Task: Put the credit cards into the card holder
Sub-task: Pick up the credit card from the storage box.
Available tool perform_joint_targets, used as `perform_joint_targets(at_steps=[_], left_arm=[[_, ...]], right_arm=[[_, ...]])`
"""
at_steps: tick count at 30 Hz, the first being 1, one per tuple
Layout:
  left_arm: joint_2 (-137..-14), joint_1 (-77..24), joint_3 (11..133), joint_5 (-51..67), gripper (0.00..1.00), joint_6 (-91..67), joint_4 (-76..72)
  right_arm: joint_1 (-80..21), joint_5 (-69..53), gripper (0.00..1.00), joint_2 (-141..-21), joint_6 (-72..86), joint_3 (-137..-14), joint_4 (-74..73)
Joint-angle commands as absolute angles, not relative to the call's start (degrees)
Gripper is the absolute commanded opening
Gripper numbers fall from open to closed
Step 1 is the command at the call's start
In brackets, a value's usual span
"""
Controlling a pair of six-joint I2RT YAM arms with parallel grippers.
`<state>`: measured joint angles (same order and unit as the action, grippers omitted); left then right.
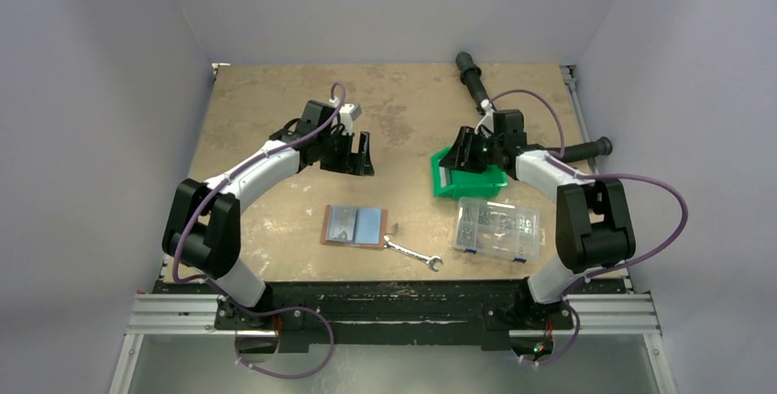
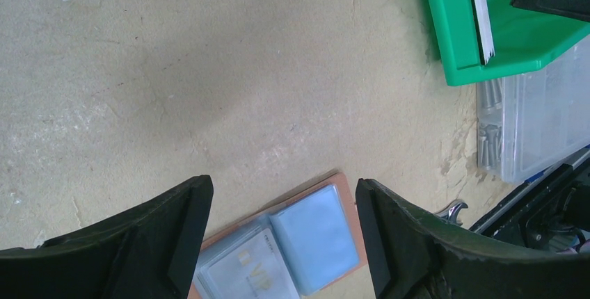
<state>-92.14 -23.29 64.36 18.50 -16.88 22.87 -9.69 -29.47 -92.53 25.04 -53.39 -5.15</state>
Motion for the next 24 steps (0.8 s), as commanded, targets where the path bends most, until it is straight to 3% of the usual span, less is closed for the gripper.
perform_joint_targets(at_steps=[1,5,10,17,24], left_arm=[[-90.79,-23.21,64.08,19.90,0.80,-16.26,20.74],[-90.88,-23.20,64.01,20.02,0.80,-16.27,20.66],[-91.23,-23.23,63.99,20.51,0.80,-16.34,20.57],[-91.49,-23.20,63.90,20.90,0.80,-16.49,20.39],[-91.41,-23.20,63.74,22.38,0.80,-16.91,19.92]], right_arm=[[-9.44,-28.26,0.53,-91.72,23.29,-52.75,-4.00],[-9.49,-29.42,0.64,-93.34,23.21,-51.93,-2.23],[-9.49,-29.12,0.70,-95.66,22.65,-52.12,-1.59],[-9.49,-21.78,0.76,-91.19,20.66,-52.40,-4.04],[-9.49,-12.31,0.91,-89.88,19.76,-52.78,-7.18]])
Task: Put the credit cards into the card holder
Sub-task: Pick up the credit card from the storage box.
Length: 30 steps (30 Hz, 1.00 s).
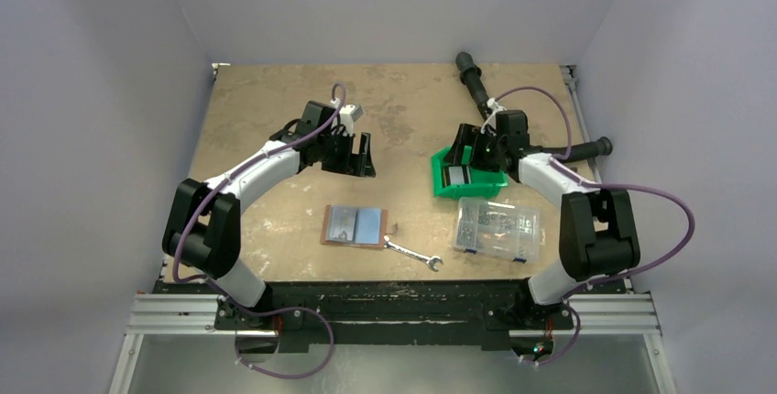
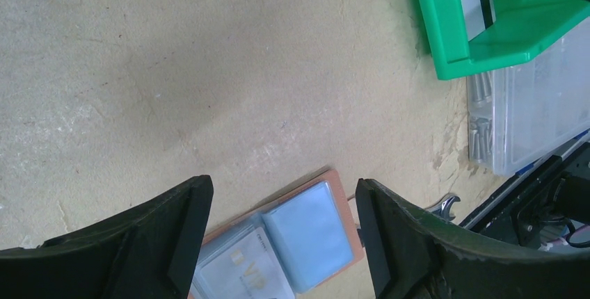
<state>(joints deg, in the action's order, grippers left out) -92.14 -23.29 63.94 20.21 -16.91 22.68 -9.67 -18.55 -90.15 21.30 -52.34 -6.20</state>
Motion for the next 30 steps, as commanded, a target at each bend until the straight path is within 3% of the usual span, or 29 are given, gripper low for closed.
perform_joint_targets(at_steps=[1,6,22,30], left_arm=[[-91.41,-23.20,63.72,22.98,0.80,-17.07,19.76],[-91.15,-23.20,63.29,24.52,0.80,-17.66,19.09],[-92.09,-23.29,62.53,29.54,0.80,-19.57,16.93],[-92.37,-23.29,62.23,31.35,0.80,-20.26,16.08]], right_arm=[[-9.38,-11.78,0.96,-90.90,19.84,-52.96,-7.37],[-9.15,-10.73,0.99,-95.18,21.34,-52.74,-5.65],[-16.01,11.65,0.87,-96.14,14.02,-59.25,-14.56],[-16.84,6.67,0.81,-101.58,15.24,-59.70,-14.21]])
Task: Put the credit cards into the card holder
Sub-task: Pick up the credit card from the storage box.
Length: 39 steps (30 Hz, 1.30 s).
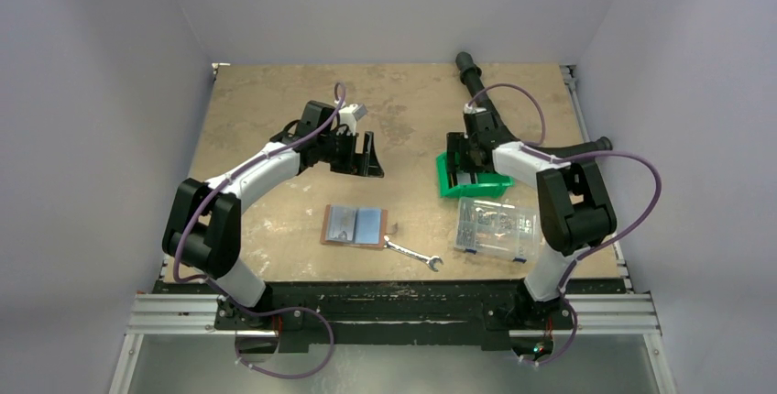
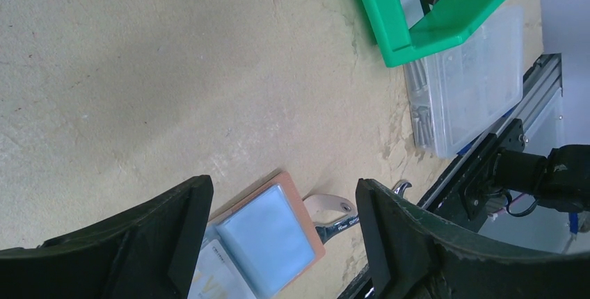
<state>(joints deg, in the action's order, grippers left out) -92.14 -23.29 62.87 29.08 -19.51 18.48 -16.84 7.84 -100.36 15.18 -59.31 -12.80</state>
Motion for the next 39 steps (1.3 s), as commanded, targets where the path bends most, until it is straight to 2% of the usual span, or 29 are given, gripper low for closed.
perform_joint_targets(at_steps=[1,3,8,16,25,29,33,39], left_arm=[[-92.37,-23.29,62.23,31.42,0.80,-20.22,16.08],[-92.37,-23.29,62.23,31.66,0.80,-20.22,16.01],[-92.59,-23.29,62.24,32.14,0.80,-20.43,15.84],[-93.14,-23.29,62.25,32.65,0.80,-20.58,15.66],[-93.77,-23.29,62.07,32.58,0.80,-20.48,15.48],[-94.28,-23.38,61.89,32.98,0.80,-20.55,15.09],[-95.03,-24.07,61.64,34.95,0.80,-21.31,13.48],[-96.07,-28.30,62.23,37.57,0.80,-29.99,4.96]], right_arm=[[-16.72,6.13,0.78,-101.60,15.48,-59.38,-13.86],[-16.67,5.81,0.71,-101.52,15.68,-59.16,-13.49],[-16.70,6.81,0.45,-99.97,15.58,-59.76,-14.30],[-16.70,5.98,0.24,-93.01,15.43,-61.28,-16.29],[-16.01,5.25,0.20,-88.04,16.79,-60.41,-15.08],[-14.35,1.91,0.15,-87.56,19.02,-59.63,-12.23],[-11.05,-5.70,0.07,-88.36,22.30,-60.01,-10.53],[-5.36,-20.14,0.01,-88.60,26.27,-58.41,-6.88]])
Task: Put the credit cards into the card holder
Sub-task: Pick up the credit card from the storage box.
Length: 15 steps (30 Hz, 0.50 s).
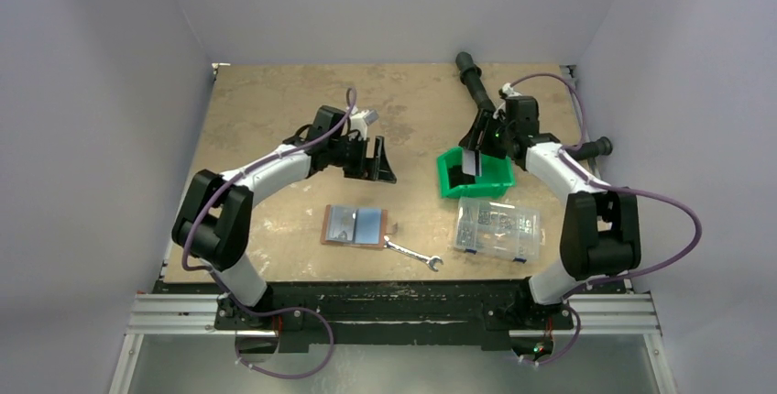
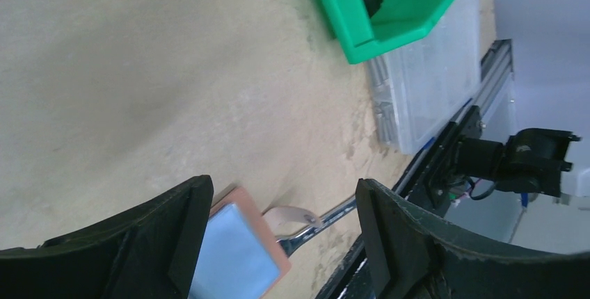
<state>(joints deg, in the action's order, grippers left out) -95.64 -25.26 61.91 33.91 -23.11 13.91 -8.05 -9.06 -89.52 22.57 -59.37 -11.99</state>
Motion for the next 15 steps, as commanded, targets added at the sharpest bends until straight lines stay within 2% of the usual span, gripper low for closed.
perform_joint_targets(at_steps=[1,10,12,15], left_arm=[[-96.25,-29.21,62.18,37.32,0.79,-32.60,2.39],[-106.94,-38.89,67.60,32.19,0.73,-52.27,-22.91],[-109.96,-40.26,70.67,31.70,0.69,-53.17,-24.52],[-112.71,-41.37,73.41,30.74,0.67,-52.87,-24.67]], right_arm=[[-4.79,-22.16,0.00,-88.66,26.54,-58.15,-6.29],[-1.52,-37.40,0.00,-90.53,30.51,-54.00,2.50],[-1.01,-39.39,0.00,-91.02,31.15,-53.10,4.20],[-0.88,-40.32,0.00,-91.39,30.95,-52.87,4.66]])
